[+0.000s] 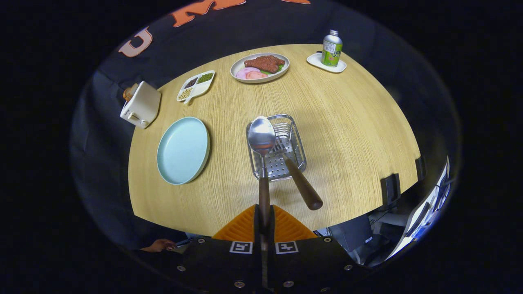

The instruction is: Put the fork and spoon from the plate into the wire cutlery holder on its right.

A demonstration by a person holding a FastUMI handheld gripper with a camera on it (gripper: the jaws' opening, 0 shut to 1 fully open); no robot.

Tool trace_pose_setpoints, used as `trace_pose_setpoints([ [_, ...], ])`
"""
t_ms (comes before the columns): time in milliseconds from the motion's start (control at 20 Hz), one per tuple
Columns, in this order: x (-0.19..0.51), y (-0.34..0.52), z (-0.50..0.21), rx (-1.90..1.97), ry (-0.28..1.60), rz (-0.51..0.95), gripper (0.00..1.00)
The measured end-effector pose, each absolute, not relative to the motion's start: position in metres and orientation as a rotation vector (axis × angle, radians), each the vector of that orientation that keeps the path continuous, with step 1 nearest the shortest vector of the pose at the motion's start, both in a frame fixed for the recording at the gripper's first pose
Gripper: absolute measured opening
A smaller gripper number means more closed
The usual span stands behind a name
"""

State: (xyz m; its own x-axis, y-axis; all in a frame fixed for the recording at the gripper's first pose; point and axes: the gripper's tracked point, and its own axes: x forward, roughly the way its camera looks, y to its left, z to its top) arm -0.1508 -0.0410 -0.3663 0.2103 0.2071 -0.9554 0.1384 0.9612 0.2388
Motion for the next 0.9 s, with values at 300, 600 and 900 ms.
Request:
trace_pose_setpoints([
  [300,-0.162,-0.048,-0.368,0.222,1.428,0.099,0.06],
  [600,-0.157,-0.050,-0.365,0.225,1.446,0.120,0.08],
  [900,-0.133,-0.059,-0.343,0.261,1.368,0.107,0.22],
])
